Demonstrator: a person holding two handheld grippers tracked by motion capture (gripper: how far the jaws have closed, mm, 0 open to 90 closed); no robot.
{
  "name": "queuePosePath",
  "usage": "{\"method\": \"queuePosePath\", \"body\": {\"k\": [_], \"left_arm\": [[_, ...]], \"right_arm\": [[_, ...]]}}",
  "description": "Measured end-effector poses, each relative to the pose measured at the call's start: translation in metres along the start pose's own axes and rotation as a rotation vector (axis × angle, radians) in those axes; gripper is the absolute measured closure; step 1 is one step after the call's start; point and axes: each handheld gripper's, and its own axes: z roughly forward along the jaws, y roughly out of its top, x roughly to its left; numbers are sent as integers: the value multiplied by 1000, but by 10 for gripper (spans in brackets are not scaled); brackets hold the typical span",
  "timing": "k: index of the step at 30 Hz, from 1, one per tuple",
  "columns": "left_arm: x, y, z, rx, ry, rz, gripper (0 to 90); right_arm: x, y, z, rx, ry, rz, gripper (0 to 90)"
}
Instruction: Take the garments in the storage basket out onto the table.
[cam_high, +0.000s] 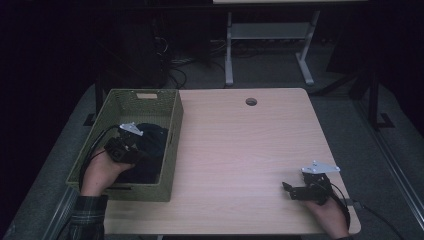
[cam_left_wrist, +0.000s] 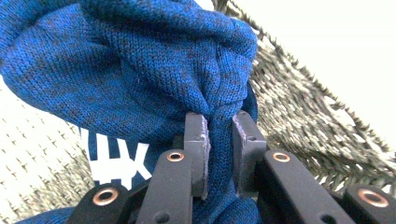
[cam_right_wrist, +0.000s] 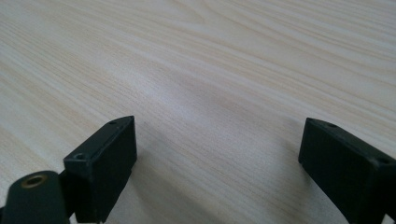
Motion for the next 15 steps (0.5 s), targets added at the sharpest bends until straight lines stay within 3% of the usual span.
{"method": "queuePosePath", "body": {"k": [5,15], "left_arm": [[2,8,-9,13,3,6,786],[10,19,-28,-9,10,-13,790]], "right_arm": [[0,0,0,0,0,0,110],[0,0,0,0,1,-1,110]]}}
